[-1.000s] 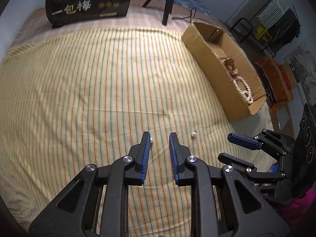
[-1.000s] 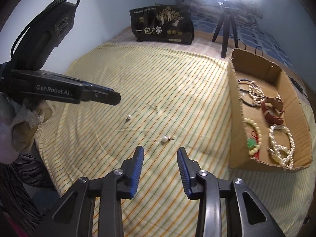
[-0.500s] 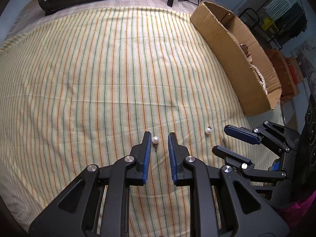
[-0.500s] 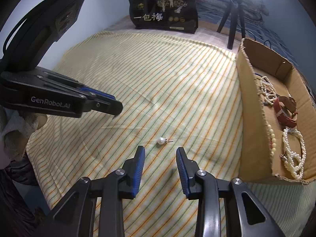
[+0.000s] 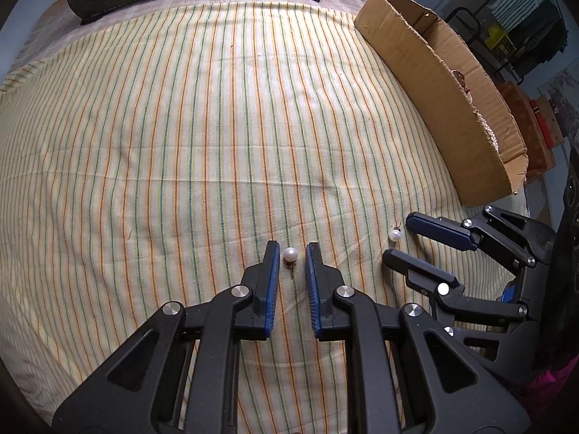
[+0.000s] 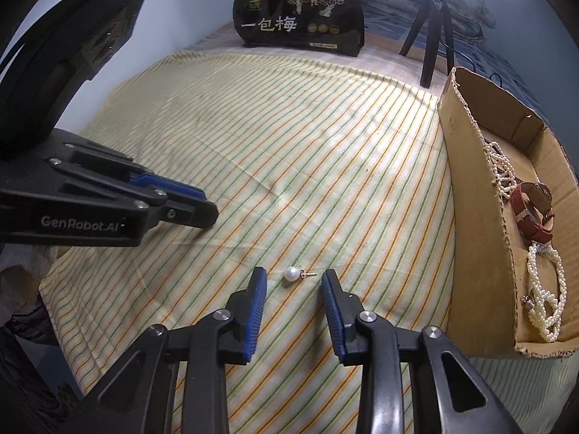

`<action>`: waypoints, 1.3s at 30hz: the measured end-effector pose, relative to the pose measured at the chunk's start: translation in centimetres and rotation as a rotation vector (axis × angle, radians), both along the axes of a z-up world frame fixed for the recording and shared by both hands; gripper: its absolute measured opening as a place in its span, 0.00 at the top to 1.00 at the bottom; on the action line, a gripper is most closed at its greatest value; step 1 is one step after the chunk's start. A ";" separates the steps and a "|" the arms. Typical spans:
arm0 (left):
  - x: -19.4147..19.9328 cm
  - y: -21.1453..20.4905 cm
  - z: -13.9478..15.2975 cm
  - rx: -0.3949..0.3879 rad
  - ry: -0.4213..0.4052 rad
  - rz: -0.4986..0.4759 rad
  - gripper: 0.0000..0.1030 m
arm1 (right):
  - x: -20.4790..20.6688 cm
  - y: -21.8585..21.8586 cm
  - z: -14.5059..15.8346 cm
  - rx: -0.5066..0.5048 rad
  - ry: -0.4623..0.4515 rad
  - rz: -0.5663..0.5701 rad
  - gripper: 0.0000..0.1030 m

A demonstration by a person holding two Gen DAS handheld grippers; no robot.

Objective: Organize jewelry
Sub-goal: 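Grasp a pearl earring with the left tool while the right tool grasps another, then carry both pearl earrings to the box and open both tools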

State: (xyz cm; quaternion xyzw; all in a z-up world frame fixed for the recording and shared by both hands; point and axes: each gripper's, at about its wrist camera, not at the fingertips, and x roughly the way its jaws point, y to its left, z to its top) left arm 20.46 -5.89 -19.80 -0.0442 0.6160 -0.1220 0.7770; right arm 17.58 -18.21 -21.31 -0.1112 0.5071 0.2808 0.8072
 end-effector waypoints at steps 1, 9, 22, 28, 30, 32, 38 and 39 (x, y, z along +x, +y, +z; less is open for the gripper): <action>0.0 -0.1 0.0 0.003 -0.001 -0.002 0.89 | 0.1 0.0 -0.1 -0.001 0.000 0.000 0.71; 0.0 -0.1 -0.2 0.015 0.004 0.000 0.93 | 0.1 0.5 -0.4 -0.022 -0.009 0.013 0.86; 0.0 0.6 0.6 -0.005 -0.013 0.020 0.94 | -0.3 0.3 0.4 0.017 -0.012 0.014 0.91; -0.3 1.0 1.4 -0.009 -0.035 0.028 0.94 | -0.6 -0.1 1.3 0.042 -0.015 0.007 0.91; -0.5 1.1 1.8 -0.012 -0.044 0.029 0.94 | -0.7 -0.4 1.9 0.055 -0.021 0.005 0.91; -0.9 1.1 2.4 -0.009 -0.060 0.027 0.94 | -0.8 -0.6 2.5 0.067 -0.030 0.002 0.91; -1.3 0.7 4.4 -0.015 -0.117 0.023 0.94 | -0.9 -1.5 5.1 0.113 -0.067 -0.018 0.91; -1.4 0.5 4.9 -0.014 -0.132 0.020 0.94 | -0.9 -1.7 5.6 0.120 -0.078 -0.024 0.91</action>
